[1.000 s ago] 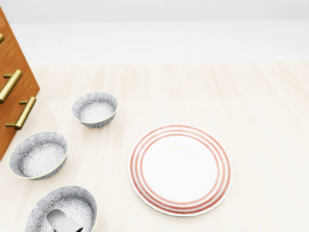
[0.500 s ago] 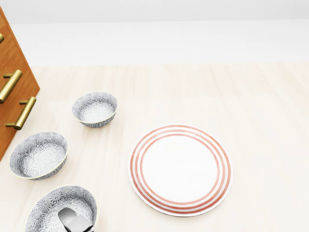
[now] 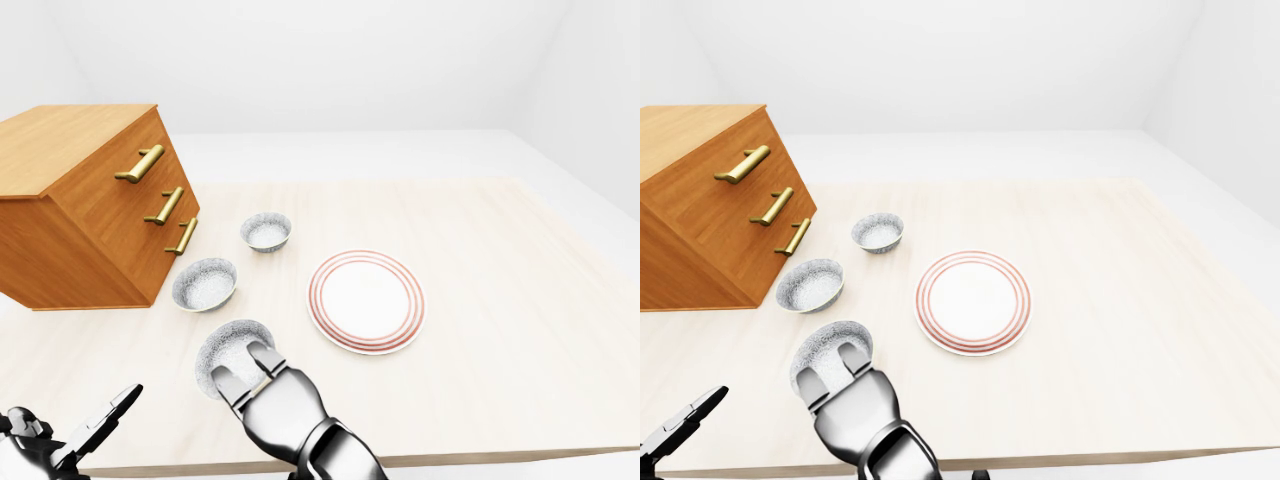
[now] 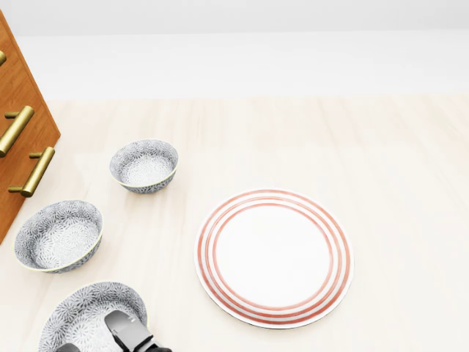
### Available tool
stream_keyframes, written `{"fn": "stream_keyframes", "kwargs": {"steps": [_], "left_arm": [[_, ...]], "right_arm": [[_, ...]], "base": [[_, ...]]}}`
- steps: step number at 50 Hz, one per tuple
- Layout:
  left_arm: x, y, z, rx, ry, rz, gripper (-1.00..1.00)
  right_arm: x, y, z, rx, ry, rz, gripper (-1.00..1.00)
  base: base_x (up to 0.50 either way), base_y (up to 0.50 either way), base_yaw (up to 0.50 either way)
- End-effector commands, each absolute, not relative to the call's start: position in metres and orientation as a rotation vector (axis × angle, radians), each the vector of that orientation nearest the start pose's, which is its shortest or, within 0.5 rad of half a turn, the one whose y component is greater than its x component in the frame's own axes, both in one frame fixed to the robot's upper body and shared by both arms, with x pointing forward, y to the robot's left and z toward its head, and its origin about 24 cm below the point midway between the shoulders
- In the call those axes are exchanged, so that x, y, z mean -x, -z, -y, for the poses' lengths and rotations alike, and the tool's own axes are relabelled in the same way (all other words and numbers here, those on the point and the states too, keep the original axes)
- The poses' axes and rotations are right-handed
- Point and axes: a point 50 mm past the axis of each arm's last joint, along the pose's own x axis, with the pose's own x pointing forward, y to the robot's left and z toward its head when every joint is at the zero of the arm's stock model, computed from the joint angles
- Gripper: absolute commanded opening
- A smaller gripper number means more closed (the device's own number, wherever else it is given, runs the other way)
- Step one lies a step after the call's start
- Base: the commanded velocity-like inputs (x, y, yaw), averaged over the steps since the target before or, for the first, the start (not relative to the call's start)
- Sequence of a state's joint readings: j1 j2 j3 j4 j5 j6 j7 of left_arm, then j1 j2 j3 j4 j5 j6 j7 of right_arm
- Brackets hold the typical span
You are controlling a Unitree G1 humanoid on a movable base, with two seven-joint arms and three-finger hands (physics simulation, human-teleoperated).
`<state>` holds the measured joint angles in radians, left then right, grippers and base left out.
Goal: Put the bowl at the front on the plate.
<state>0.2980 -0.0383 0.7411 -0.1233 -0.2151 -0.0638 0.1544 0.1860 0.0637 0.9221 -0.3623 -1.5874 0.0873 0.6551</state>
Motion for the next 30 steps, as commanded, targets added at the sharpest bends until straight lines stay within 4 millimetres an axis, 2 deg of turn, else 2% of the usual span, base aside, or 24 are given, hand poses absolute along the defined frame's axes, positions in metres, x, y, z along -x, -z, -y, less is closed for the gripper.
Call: {"fn": "stream_keyframes", "kwargs": {"steps": [1,30], "left_arm": [[-0.1072,-0.0256,-0.3278,0.058,-0.985,-0.027,1.0],[-0.1064,-0.0275,-0.3278,0.06,-0.985,-0.028,1.0]], "right_arm": [[-0.1444,-0.0757,-0.0398,1.376,-0.925,0.286,1.0],[-0.1443,-0.0743,-0.0449,1.337,-0.94,0.303,1.0]], "base": [[0.0,0.0,0.0],[0.0,0.0,0.0]]}}
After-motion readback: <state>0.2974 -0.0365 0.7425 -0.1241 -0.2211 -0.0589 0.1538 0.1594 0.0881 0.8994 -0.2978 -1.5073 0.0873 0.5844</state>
